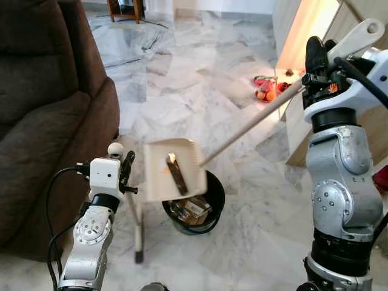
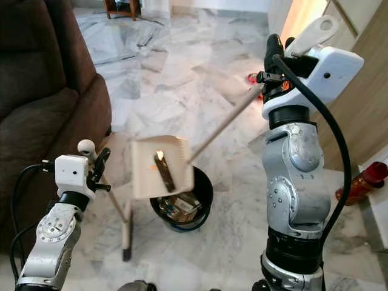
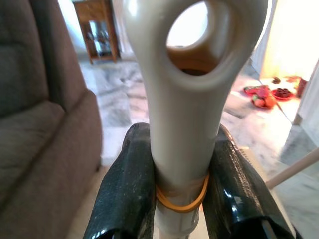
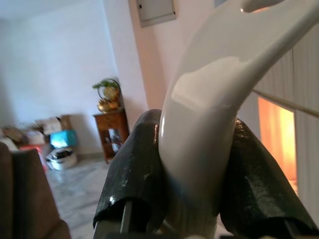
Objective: Sweep floor
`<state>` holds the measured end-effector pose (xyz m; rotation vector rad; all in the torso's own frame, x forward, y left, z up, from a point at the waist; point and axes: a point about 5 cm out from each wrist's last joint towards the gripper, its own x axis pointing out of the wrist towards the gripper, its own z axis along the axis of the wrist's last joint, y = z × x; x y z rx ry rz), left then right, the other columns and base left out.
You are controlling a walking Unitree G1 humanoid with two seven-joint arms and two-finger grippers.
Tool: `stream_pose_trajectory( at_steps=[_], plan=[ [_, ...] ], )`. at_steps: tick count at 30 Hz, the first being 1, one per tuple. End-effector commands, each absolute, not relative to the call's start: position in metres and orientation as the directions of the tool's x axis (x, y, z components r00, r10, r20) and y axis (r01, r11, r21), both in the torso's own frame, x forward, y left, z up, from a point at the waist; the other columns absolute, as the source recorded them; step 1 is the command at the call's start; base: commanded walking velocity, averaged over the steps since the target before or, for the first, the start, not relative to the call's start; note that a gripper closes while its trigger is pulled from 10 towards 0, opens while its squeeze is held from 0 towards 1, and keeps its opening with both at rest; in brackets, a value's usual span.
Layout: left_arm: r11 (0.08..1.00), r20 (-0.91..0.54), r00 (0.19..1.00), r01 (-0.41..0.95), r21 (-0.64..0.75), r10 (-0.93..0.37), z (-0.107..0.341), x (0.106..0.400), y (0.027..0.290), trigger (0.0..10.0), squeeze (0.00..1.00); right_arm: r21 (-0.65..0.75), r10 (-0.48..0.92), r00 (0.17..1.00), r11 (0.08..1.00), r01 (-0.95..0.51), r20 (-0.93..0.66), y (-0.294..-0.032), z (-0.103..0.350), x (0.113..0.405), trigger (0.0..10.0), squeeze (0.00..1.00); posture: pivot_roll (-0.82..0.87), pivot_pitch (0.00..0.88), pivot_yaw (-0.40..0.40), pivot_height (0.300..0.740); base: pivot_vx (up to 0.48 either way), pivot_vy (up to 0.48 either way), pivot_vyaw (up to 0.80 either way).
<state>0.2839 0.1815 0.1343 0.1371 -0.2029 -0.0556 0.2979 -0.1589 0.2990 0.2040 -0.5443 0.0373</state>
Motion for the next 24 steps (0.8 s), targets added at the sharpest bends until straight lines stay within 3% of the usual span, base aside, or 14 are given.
stream_pose_trajectory(
  at_steps=[1,14,24],
  plan=[
    [0.987,0.226,0.972,0.034,0.158,-0.069,0.139,0.282,0.184,10.0,0.00,0.186,0.011,0.815,0.972,-0.146,0.580,-0.150,0.308,0.290,10.0,0.00,0.12,0.175,-0.028,0.740,0.000,0.000,0.00],
    [0.986,0.219,0.973,0.044,0.159,-0.079,0.137,0.281,0.182,10.0,0.00,0.151,0.033,0.805,0.977,-0.152,0.592,-0.136,0.304,0.286,10.0,0.00,0.12,0.172,-0.026,0.740,0.000,0.000,0.00],
    [0.986,0.216,0.973,0.050,0.161,-0.084,0.136,0.281,0.180,10.0,0.00,0.018,0.087,0.758,0.991,-0.130,0.647,-0.128,0.306,0.279,10.0,0.00,0.12,0.167,-0.025,0.740,0.000,0.000,0.00]
  ],
)
